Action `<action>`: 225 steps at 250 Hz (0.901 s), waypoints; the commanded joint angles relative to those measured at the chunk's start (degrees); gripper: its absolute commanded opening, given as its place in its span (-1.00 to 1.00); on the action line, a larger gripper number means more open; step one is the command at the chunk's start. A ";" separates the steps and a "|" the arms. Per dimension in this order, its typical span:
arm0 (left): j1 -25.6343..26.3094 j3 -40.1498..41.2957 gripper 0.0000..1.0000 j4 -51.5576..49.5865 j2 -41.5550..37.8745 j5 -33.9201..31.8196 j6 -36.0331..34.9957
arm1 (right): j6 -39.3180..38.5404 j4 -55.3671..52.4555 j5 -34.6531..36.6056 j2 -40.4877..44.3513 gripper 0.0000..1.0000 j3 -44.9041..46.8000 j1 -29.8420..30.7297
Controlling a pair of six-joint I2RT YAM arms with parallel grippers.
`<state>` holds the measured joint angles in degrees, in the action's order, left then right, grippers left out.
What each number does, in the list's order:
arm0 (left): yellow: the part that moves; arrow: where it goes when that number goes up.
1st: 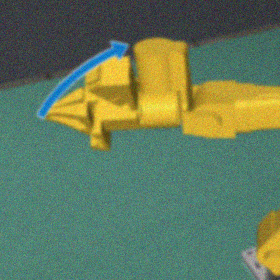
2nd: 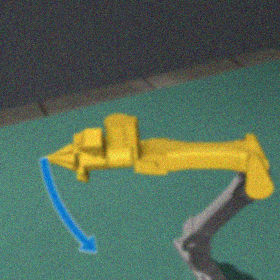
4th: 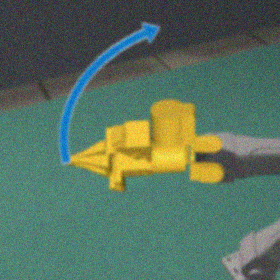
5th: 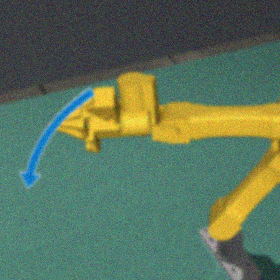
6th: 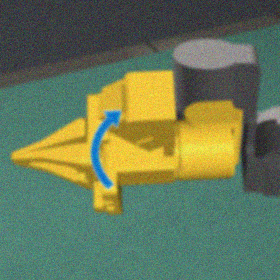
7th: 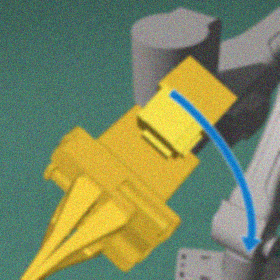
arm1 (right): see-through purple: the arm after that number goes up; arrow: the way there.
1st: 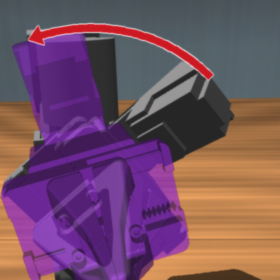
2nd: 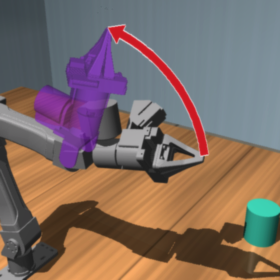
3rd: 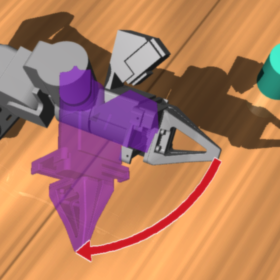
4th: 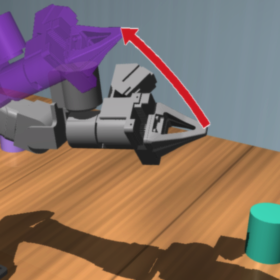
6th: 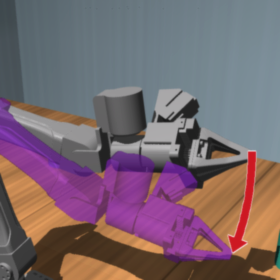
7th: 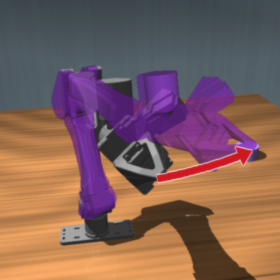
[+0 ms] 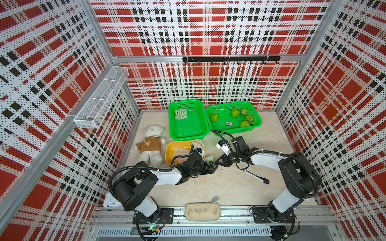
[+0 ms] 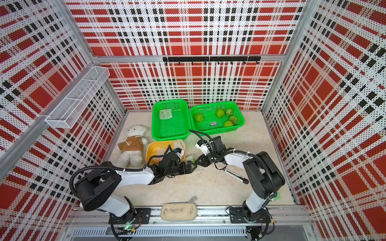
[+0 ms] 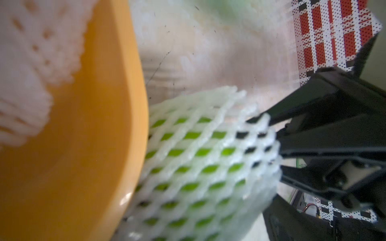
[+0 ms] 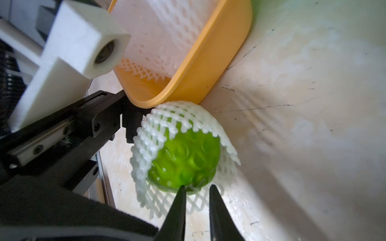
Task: Sleeve custard apples in foam nets
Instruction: Put on the foam net on the custard apple.
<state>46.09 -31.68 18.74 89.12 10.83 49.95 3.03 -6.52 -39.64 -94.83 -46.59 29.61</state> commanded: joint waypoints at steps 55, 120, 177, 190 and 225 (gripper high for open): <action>2.26 -0.49 0.66 -1.08 0.04 -6.85 3.86 | -1.22 3.81 -2.93 2.62 -0.57 2.28 0.94; 2.76 -1.10 0.35 -4.66 0.11 -9.36 4.96 | 0.05 1.27 0.61 3.92 -0.58 2.20 0.87; 3.77 -2.23 0.33 -6.58 0.50 -8.77 3.92 | 4.37 -1.91 4.92 5.43 -0.50 2.37 -3.25; 4.59 -3.26 0.33 -7.38 0.68 -7.85 2.46 | 4.96 -2.24 4.97 6.28 -0.47 2.65 -4.62; 8.14 -6.73 0.32 -13.76 1.26 -7.16 -1.44 | 3.58 -4.59 6.14 7.42 -0.42 1.33 -4.95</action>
<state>51.33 -35.18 10.68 89.78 3.62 51.99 7.07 -9.37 -35.05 -89.30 -44.51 24.53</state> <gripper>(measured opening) 0.663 0.282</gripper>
